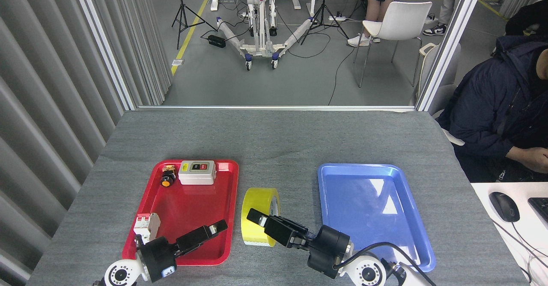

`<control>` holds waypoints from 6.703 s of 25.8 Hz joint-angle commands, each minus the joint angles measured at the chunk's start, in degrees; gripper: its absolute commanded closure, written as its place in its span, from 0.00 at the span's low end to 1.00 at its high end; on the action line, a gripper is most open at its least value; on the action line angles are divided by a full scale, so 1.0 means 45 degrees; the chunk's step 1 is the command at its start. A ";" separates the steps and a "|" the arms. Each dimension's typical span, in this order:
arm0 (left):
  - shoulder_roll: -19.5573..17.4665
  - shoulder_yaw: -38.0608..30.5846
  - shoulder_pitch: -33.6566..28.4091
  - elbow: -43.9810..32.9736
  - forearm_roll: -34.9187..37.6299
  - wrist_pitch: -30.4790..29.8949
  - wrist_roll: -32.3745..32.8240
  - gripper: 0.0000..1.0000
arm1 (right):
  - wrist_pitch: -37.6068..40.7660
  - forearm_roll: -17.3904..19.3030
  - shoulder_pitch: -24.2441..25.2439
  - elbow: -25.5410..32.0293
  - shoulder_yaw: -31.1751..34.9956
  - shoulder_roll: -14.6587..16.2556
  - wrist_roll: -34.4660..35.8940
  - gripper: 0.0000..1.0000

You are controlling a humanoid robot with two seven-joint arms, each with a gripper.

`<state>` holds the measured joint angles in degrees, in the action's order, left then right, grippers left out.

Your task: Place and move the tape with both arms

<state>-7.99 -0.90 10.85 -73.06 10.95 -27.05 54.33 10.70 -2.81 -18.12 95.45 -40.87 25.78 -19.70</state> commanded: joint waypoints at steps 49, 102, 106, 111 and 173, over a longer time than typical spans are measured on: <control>-0.0666 -0.2866 -0.1709 -0.0366 1.2762 -0.0395 -1.3752 0.01 | -0.5835 -0.5255 -0.4195 -0.6875 -0.1231 0.2181 -0.4118 1.00; 0.0623 -0.2319 -0.1494 -0.0249 1.4657 0.1109 -1.4221 0.00 | -0.7085 -0.5274 -0.5640 -1.0000 -0.2266 0.0247 -0.4939 0.37; 0.0564 -0.1401 -0.1455 -0.0171 1.5673 0.3101 -1.4221 0.00 | -0.7085 -0.5294 -0.5640 -0.9980 -0.2227 0.0247 -0.4489 0.23; 0.0506 -0.0287 -0.1396 -0.0229 1.6727 0.4937 -1.4260 0.00 | -0.7065 -0.5508 -0.5621 -0.9902 -0.1875 0.0227 -0.4489 0.06; 0.1580 -0.0366 -0.1221 -0.0464 1.6259 0.3765 -1.4241 0.00 | -0.1577 -1.5626 0.6078 -0.1074 1.1172 -0.1726 0.5921 0.00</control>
<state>-0.84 -2.55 5.33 -75.22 84.11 -10.16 -9.82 3.41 -73.09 9.13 90.62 9.57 17.97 6.93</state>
